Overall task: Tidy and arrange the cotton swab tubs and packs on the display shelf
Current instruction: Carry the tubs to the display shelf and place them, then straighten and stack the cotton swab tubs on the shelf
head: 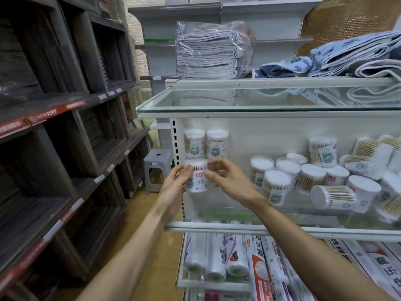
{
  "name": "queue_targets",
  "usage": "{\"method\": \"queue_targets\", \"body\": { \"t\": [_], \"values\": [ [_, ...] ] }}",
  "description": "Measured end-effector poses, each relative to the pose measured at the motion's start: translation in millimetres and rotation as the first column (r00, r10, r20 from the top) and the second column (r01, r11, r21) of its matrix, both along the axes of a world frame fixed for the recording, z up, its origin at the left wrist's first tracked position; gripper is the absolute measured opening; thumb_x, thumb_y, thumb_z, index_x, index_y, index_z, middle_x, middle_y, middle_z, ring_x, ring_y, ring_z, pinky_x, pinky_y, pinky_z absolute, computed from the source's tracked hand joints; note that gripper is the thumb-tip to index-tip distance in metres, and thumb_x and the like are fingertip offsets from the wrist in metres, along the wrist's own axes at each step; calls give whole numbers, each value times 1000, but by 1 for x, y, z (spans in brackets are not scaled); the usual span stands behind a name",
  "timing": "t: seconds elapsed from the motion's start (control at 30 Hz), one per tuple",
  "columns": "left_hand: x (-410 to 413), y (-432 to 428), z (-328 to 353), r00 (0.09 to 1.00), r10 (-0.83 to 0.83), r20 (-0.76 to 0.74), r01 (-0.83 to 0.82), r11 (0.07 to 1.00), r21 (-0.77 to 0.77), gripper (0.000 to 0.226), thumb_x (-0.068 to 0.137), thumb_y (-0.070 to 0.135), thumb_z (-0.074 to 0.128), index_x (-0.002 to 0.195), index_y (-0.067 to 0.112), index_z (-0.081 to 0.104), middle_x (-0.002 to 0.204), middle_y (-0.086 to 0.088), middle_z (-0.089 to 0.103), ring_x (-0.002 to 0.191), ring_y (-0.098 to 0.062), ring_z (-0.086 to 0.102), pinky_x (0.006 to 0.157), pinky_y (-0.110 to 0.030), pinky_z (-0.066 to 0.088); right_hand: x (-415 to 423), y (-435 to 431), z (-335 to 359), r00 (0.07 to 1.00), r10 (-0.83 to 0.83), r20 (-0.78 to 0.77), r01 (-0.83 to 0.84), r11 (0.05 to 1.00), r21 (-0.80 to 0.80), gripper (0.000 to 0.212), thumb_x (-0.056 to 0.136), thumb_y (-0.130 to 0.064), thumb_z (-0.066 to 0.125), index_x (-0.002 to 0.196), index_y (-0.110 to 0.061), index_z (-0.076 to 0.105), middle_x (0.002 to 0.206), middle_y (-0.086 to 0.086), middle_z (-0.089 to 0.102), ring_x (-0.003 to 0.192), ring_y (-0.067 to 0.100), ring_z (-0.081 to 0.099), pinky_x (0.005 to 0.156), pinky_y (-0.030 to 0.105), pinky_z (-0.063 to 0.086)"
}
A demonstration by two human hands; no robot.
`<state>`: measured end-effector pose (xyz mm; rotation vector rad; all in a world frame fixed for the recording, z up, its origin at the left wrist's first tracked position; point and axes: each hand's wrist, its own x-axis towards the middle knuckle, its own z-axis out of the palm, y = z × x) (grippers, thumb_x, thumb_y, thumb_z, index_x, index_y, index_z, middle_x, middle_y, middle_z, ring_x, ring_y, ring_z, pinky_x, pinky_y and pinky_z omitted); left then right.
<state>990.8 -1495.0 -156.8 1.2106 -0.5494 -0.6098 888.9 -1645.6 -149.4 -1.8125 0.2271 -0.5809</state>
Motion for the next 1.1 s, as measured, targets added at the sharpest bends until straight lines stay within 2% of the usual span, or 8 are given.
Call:
{"method": "queue_targets", "body": {
  "t": [0.1,0.27,0.4,0.57,0.67,0.77,0.9,1.1],
  "values": [
    [2,2,-2,997,23,75,-27,998,49,50,88,37,70,130,12,55,106,0,75,99,-17,66,111,-51,40,3,-1,-6,999,-32,7,32,999,-5,22,90,-25,72,107,-28,59,106,-6,67,99,13,67,88,34,57],
    [6,6,-8,971,34,237,-69,988,141,52,82,45,75,128,26,59,123,8,68,117,-11,61,108,-41,45,8,4,-15,996,-91,1,91,995,-32,26,90,-17,72,110,-24,56,104,-11,66,94,1,64,86,25,55],
    [8,2,-12,959,53,277,-96,985,145,51,84,38,71,131,24,57,124,7,66,118,-12,60,99,-33,48,10,9,-17,994,-107,-14,105,991,-78,29,92,-13,70,115,-21,54,104,-16,64,95,-7,61,82,10,50],
    [9,2,-16,950,94,297,-139,981,135,58,82,39,71,134,20,55,127,5,65,119,-13,60,107,-43,46,3,12,-10,991,-136,-13,133,984,-117,31,91,-14,71,120,-13,57,107,-9,64,98,4,62,89,17,50],
    [3,5,-15,909,222,353,-253,967,43,55,86,32,68,136,15,53,131,-2,61,123,-15,57,107,-36,45,-18,11,1,966,-239,99,255,944,-210,30,94,-17,67,122,-11,60,114,-2,63,97,2,59,81,10,48],
    [-10,8,-12,825,409,390,-396,911,-117,29,95,16,62,123,10,60,121,-7,66,115,-20,62,102,-41,49,-47,-2,1,878,-346,331,460,804,-378,20,94,-16,67,113,-11,64,104,-4,62,93,-4,55,78,8,43],
    [-28,1,-7,811,465,356,-435,885,-165,12,97,12,59,107,15,66,105,-7,69,98,-21,66,89,-35,53,-79,-29,-6,752,-435,495,650,612,-450,13,91,-8,69,103,-8,65,99,1,62,91,11,57,80,19,47],
    [-55,-21,-4,881,354,313,-306,932,-193,10,96,5,58,96,11,66,77,-5,64,68,-11,61,68,-19,50,-101,-43,-13,724,-490,485,676,644,-358,7,91,-9,69,97,-7,67,93,4,65,84,13,61,74,28,52]
  ]
}}
